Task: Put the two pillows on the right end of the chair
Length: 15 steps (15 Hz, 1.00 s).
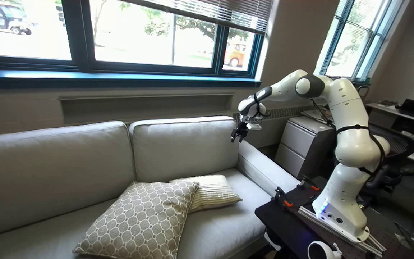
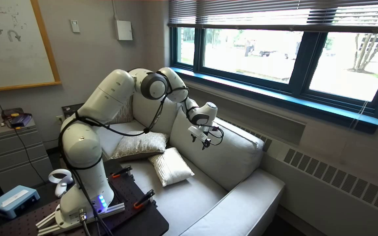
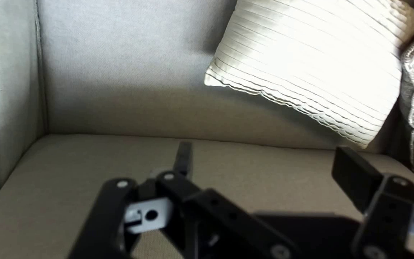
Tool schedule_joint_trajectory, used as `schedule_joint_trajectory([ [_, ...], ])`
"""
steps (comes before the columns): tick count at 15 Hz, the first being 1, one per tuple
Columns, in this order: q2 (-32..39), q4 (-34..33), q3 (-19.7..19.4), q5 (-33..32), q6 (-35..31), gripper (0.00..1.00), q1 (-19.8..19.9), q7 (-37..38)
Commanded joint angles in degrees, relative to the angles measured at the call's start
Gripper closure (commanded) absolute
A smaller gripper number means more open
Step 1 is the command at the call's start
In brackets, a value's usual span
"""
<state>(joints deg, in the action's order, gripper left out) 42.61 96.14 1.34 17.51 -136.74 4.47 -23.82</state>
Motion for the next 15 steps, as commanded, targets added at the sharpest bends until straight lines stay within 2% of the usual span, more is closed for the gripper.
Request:
schedule_joint_trajectory([
  [1,0.07,-0.25,2.22,-2.20,-0.09,0.00,1.96,1.31],
  [4,0.07,-0.69,2.23,-2.20,0.22,0.00,1.95,1.30],
  [7,2.60,-3.79,4.13,-2.39,0.39,0.00,3.04,-0.73],
  [11,10.60,-12.46,9.08,-0.90,2.52,0.00,5.71,-5.14],
  [15,21.73,-23.17,12.87,-0.84,7.13,0.00,7.54,-8.36],
])
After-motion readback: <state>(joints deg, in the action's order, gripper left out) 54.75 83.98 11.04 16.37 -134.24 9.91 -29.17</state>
